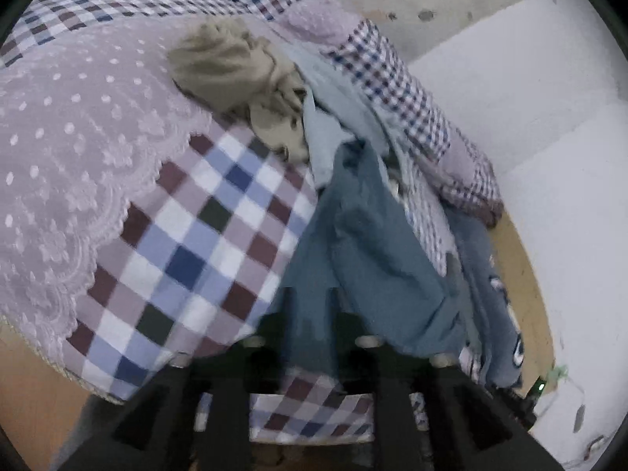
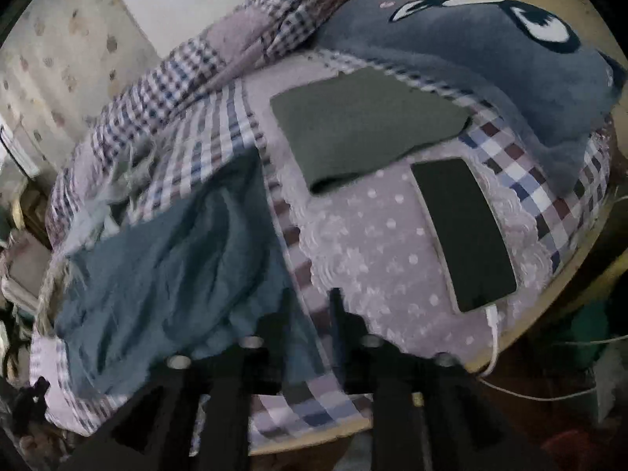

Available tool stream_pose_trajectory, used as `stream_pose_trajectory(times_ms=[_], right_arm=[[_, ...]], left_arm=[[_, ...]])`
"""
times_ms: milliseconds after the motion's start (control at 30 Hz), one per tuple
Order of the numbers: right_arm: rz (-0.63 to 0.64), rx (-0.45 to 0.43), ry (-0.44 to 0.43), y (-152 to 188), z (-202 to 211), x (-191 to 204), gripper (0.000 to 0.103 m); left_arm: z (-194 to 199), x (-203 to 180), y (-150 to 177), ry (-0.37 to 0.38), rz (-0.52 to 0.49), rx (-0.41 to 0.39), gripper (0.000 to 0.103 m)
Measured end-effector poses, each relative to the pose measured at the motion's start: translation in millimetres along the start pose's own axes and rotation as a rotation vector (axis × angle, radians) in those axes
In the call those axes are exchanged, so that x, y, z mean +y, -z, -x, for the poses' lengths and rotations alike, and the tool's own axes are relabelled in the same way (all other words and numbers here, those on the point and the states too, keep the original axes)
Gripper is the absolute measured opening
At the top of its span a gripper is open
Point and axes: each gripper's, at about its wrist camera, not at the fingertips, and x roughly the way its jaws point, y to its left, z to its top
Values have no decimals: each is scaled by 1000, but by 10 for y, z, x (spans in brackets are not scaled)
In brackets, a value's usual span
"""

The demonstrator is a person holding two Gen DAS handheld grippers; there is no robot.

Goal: Fold clothes

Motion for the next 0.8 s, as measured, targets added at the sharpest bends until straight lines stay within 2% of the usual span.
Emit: stream_pose_trajectory(times_ms=[33, 67, 267, 367, 467, 567, 633, 800], right_arm=[[-6, -11, -47, -40, -13, 23, 49], [-2, -11, -80, -83, -52, 68, 50], [29, 5, -231, -500, -499, 471, 56], [39, 22, -281, -750, -809, 666, 58], [57, 74, -295, -1003, -1255, 781, 58], [74, 129, -302, -1250, -1712, 866, 58], [64, 152, -315, -1343, -1925, 855, 58], [37, 187, -367, -1428, -2223, 781, 58]], left_arm=[[21, -5, -48, 13, -2, -13, 62], [37, -15, -98, 26, -6, -26, 71], [-328, -476, -619, 75, -157, 10, 75], [-723, -660, -824, 75, -194, 71, 75], [-1120, -842, -1028, 73, -232, 132, 75], [-1548, -892, -1231, 10, -261, 192, 75], [-1715, -892, -1328, 2, -253, 218, 75], [-2134, -978, -1493, -42, -297, 281, 75]])
